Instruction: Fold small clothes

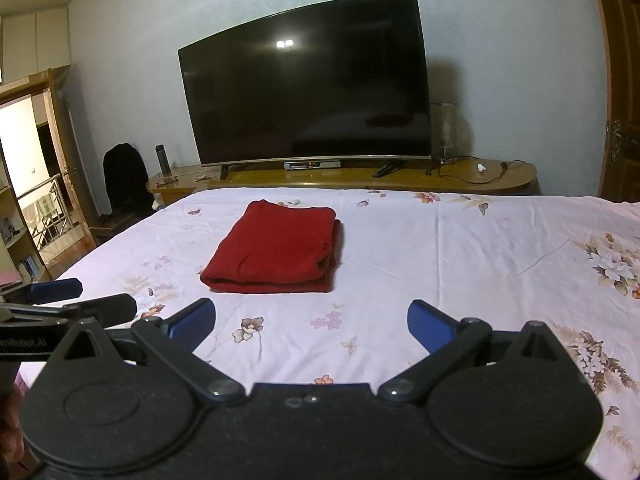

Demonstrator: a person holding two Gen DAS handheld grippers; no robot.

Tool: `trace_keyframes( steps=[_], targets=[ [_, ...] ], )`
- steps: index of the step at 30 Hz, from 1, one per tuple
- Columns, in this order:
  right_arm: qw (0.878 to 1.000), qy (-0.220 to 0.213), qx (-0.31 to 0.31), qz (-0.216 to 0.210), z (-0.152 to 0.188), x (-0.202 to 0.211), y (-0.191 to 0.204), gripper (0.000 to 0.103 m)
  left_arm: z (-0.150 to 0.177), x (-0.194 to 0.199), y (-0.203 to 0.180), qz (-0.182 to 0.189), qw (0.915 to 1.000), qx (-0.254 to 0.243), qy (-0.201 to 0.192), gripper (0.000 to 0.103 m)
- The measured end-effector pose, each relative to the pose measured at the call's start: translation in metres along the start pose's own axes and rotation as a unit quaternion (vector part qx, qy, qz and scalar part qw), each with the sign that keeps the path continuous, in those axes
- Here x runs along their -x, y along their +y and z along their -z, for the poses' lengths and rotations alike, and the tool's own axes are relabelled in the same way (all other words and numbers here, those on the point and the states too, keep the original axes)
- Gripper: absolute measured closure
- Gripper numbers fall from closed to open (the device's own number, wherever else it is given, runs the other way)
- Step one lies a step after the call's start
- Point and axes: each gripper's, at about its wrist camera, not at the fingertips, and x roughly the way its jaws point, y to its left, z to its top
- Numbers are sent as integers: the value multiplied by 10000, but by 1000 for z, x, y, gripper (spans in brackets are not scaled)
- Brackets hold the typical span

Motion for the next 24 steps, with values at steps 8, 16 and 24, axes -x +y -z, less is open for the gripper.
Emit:
trace_keyframes(
  steps=[8, 16, 24],
  targets=[
    [10000, 9, 2, -5, 0, 1, 0, 1, 1, 1, 2, 10, 10000, -1, -1, 0],
    [10000, 10, -1, 1, 1, 0, 1, 1, 2, -1, 1, 15, 10000, -22, 9, 0],
    [10000, -12, -10, 19, 3, 1, 1, 1, 2, -1, 0, 11, 10000, -28, 11, 0]
  ],
)
